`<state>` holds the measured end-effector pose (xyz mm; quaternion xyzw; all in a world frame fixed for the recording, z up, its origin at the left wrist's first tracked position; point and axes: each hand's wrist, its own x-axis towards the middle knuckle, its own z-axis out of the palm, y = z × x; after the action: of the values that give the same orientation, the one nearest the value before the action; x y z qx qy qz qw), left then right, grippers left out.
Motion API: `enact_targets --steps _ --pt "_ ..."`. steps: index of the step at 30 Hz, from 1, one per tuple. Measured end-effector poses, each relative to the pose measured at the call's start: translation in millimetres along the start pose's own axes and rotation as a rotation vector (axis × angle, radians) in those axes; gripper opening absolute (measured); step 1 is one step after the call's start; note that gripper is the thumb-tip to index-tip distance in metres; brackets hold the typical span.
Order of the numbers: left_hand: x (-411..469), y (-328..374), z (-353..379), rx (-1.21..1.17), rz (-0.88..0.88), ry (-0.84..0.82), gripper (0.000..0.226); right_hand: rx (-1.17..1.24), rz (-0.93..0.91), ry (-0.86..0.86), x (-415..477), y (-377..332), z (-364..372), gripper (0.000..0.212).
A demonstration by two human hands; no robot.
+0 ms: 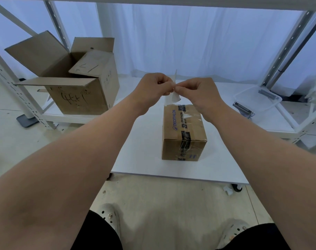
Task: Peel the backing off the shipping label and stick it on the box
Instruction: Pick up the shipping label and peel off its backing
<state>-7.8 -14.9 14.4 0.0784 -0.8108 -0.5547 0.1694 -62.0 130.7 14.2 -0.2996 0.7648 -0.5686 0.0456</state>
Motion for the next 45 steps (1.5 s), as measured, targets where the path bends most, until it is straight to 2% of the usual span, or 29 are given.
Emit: enact_targets --steps 7,12,19,26,30,35,39,41,45 --pt "-1.3 1.8 -0.5 0.001 0.013 -0.029 0.008 0.07 0.018 0.031 0.5 -1.6 2.1 0.009" --pt "-3.5 5.8 3.4 0.064 0.031 -0.025 0.007 0.028 0.034 0.048 2.0 -2.9 3.8 0.011" --pt "-1.1 4.3 3.4 -0.065 -0.015 0.026 0.016 -0.066 0.012 0.078 4.7 0.2 7.5 0.005" --pt "-1.9 5.5 0.1 -0.005 -0.026 0.082 0.008 -0.069 0.034 0.075 4.1 -1.6 10.5 0.006" --pt "-2.1 6.6 -0.5 0.013 -0.031 0.081 0.006 -0.02 0.05 0.088 3.2 -3.5 9.3 0.014" --pt "-1.5 7.0 -2.2 0.129 0.016 0.043 0.013 0.06 0.062 0.092 3.7 -3.5 7.3 0.016" --pt "0.1 5.0 -0.7 0.224 0.043 0.053 0.012 0.06 0.062 0.086 3.4 -4.9 6.2 0.007" --pt "-0.1 5.3 1.1 0.246 0.073 0.046 0.011 0.038 0.045 0.087 3.2 -4.9 6.2 0.011" --pt "-3.5 8.4 3.5 0.132 0.065 0.054 0.007 0.011 0.041 0.103 2.4 -4.9 6.7 0.013"
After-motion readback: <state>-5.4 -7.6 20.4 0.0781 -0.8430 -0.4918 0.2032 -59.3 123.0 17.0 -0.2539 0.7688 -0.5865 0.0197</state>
